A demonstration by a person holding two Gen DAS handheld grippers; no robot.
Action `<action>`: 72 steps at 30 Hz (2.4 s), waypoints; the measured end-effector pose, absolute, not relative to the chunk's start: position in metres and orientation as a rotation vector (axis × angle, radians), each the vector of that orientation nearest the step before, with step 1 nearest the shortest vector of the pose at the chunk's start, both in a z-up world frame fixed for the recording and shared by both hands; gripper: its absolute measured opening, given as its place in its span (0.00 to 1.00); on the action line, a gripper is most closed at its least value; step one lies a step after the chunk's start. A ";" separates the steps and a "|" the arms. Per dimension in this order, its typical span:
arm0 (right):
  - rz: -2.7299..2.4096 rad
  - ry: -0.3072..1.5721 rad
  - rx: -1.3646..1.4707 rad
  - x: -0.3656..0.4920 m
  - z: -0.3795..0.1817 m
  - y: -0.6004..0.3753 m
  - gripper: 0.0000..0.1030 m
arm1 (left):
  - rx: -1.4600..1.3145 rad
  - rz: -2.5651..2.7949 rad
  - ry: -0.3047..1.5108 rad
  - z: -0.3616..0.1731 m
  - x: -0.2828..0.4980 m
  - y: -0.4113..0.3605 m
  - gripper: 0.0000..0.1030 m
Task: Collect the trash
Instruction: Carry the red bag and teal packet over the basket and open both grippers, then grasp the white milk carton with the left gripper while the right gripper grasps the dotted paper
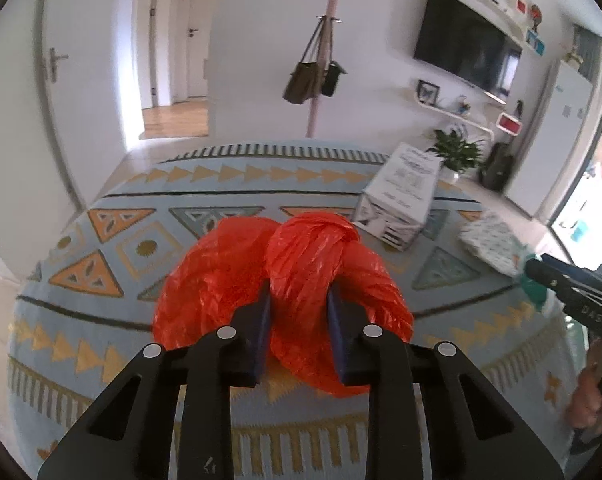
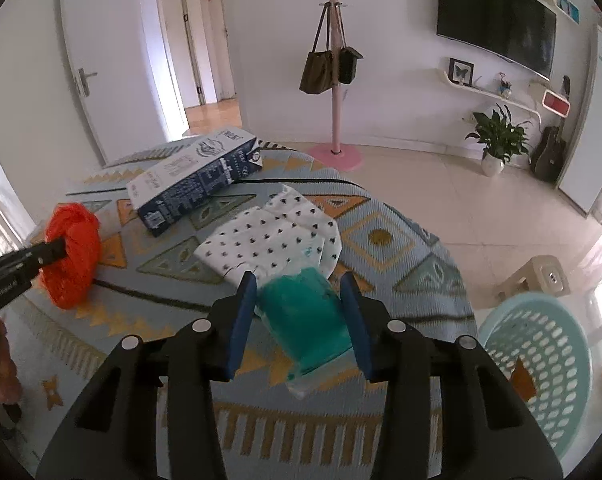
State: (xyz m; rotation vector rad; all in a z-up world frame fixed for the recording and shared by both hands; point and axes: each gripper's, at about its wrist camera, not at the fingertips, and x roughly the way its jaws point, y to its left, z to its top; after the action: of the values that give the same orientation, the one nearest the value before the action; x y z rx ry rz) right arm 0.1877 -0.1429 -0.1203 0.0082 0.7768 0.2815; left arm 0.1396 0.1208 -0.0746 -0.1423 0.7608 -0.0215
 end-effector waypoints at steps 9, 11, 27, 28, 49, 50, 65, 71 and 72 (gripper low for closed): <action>0.271 0.696 0.066 0.154 -0.087 -0.155 0.38 | -0.145 -0.108 0.673 -0.041 0.110 0.106 0.22; 0.255 0.668 0.070 0.148 -0.077 -0.161 0.38 | -0.141 -0.135 0.654 -0.033 0.109 0.099 0.22; 0.018 0.524 0.199 0.106 -0.033 -0.294 0.37 | 0.068 -0.434 0.518 0.017 0.119 -0.084 0.22; -0.006 0.526 0.214 0.105 -0.035 -0.307 0.37 | 0.079 -0.456 0.516 0.017 0.120 -0.097 0.22; -0.294 0.776 0.473 0.120 -0.152 -0.448 0.40 | 0.142 -0.794 0.892 -0.107 0.194 -0.264 0.28; -0.294 0.782 0.480 0.119 -0.155 -0.449 0.40 | 0.145 -0.800 0.901 -0.112 0.194 -0.266 0.30; -0.281 0.732 0.445 0.102 -0.130 -0.436 0.61 | 0.108 -0.782 0.836 -0.086 0.167 -0.241 0.83; -0.232 0.639 0.366 0.092 -0.089 -0.403 0.61 | 0.046 -0.748 0.759 -0.055 0.156 -0.208 0.83; -0.224 0.626 0.354 0.091 -0.083 -0.397 0.61 | 0.030 -0.737 0.740 -0.047 0.154 -0.198 0.83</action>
State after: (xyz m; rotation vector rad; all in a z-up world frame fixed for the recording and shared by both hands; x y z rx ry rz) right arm 0.0910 -0.3972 -0.0831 0.3542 0.6264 -0.2236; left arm 0.1540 -0.1983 -0.0469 0.0302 0.7396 -0.7367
